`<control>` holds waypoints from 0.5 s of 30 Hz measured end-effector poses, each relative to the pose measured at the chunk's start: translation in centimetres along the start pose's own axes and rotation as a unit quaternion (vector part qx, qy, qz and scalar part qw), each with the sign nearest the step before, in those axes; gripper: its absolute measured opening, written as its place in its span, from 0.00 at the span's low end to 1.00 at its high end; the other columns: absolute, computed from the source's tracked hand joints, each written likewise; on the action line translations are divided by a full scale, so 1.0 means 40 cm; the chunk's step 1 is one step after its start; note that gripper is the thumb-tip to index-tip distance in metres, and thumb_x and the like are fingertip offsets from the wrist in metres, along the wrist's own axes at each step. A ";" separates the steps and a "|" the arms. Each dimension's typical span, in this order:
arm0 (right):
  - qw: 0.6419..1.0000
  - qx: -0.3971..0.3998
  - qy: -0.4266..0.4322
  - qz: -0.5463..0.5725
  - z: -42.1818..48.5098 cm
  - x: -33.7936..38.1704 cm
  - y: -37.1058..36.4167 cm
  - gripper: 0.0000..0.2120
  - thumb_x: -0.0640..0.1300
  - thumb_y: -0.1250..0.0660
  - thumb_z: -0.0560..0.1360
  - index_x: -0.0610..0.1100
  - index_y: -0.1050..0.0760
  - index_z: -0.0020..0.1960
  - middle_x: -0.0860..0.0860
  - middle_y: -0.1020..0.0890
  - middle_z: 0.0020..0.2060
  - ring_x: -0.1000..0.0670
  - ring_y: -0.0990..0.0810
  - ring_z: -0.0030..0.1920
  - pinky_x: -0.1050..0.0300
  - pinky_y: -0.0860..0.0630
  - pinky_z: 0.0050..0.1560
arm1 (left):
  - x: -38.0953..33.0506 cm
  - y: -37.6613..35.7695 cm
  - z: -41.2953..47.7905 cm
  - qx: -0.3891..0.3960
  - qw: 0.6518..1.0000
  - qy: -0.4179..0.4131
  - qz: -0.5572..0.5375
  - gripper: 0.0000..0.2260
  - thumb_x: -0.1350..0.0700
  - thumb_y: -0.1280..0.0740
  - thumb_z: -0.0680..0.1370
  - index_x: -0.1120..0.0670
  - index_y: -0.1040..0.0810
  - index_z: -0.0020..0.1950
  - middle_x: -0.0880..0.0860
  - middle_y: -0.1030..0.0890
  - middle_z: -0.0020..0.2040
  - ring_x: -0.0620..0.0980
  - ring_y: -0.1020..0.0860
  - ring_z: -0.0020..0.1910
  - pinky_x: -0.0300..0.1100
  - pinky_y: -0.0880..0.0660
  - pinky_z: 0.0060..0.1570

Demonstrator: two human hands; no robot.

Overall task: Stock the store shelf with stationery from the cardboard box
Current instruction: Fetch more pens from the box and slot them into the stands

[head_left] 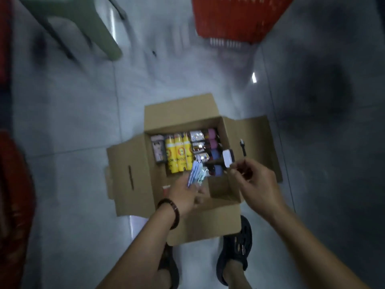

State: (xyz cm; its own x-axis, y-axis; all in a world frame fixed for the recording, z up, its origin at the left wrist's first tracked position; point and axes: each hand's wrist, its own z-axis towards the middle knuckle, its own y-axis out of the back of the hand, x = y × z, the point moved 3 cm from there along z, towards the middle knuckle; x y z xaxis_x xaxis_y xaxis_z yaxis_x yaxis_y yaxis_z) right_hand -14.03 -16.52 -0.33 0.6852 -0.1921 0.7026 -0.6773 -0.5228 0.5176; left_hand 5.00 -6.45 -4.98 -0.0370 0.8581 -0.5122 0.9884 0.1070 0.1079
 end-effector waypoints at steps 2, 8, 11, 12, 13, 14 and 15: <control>0.999 0.013 0.022 0.037 -0.081 0.182 0.036 0.03 0.47 0.28 0.79 0.55 0.18 0.51 0.57 0.16 0.43 0.55 0.18 0.42 0.53 0.18 0.42 | -0.108 0.082 -0.190 0.029 0.996 -0.040 -0.076 0.11 0.62 0.41 0.87 0.53 0.21 0.64 0.55 0.13 0.49 0.53 0.17 0.40 0.44 0.20 0.38; 0.983 0.079 0.095 0.135 -0.333 0.758 0.126 0.09 0.49 0.21 0.74 0.50 0.15 0.53 0.48 0.13 0.42 0.47 0.15 0.40 0.49 0.17 0.43 | -0.380 0.327 -0.748 0.068 0.969 -0.143 -0.189 0.12 0.64 0.38 0.86 0.56 0.20 0.66 0.62 0.15 0.59 0.66 0.16 0.56 0.66 0.21 0.60; 0.971 0.117 0.166 0.125 -0.458 1.025 0.180 0.10 0.48 0.19 0.70 0.47 0.15 0.48 0.47 0.15 0.38 0.51 0.18 0.35 0.52 0.20 0.38 | -0.477 0.445 -1.012 0.006 0.963 -0.207 -0.173 0.11 0.64 0.34 0.83 0.54 0.17 0.61 0.60 0.14 0.57 0.61 0.15 0.54 0.64 0.19 0.59; 0.965 0.137 0.190 0.121 -0.505 1.108 0.193 0.08 0.44 0.18 0.71 0.46 0.15 0.47 0.46 0.15 0.37 0.52 0.18 0.34 0.55 0.20 0.36 | -0.497 0.480 -1.097 -0.016 0.959 -0.223 -0.175 0.10 0.64 0.33 0.83 0.53 0.17 0.61 0.59 0.14 0.56 0.59 0.15 0.53 0.62 0.19 0.59; 0.958 0.157 0.210 0.118 -0.552 1.186 0.201 0.07 0.40 0.18 0.71 0.45 0.15 0.46 0.45 0.15 0.36 0.53 0.18 0.33 0.58 0.21 0.36 | -0.508 0.512 -1.179 -0.038 0.954 -0.235 -0.184 0.11 0.63 0.33 0.83 0.52 0.17 0.61 0.59 0.14 0.56 0.59 0.15 0.53 0.61 0.19 0.59; 0.951 0.172 0.229 0.116 -0.601 1.258 0.205 0.07 0.38 0.19 0.72 0.44 0.14 0.46 0.45 0.15 0.35 0.53 0.18 0.33 0.59 0.22 0.36 | -0.513 0.543 -1.259 -0.061 0.947 -0.248 -0.196 0.11 0.62 0.33 0.84 0.51 0.18 0.63 0.59 0.14 0.56 0.59 0.15 0.52 0.60 0.19 0.59; 0.944 0.187 0.247 0.113 -0.653 1.325 0.203 0.07 0.37 0.19 0.72 0.45 0.13 0.48 0.46 0.14 0.36 0.52 0.19 0.34 0.60 0.22 0.37 | -0.506 0.568 -1.337 -0.082 0.939 -0.256 -0.216 0.11 0.61 0.34 0.84 0.50 0.19 0.64 0.59 0.14 0.57 0.60 0.15 0.52 0.60 0.18 0.58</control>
State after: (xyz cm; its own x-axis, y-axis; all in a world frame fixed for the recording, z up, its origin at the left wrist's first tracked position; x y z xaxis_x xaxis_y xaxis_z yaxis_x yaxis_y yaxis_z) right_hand 9.80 -9.26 53.85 0.2634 0.0291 0.9642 -0.5859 -0.7893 0.1839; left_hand 20.33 5.48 53.38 -0.3113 0.3678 -0.8763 0.8602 0.5010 -0.0953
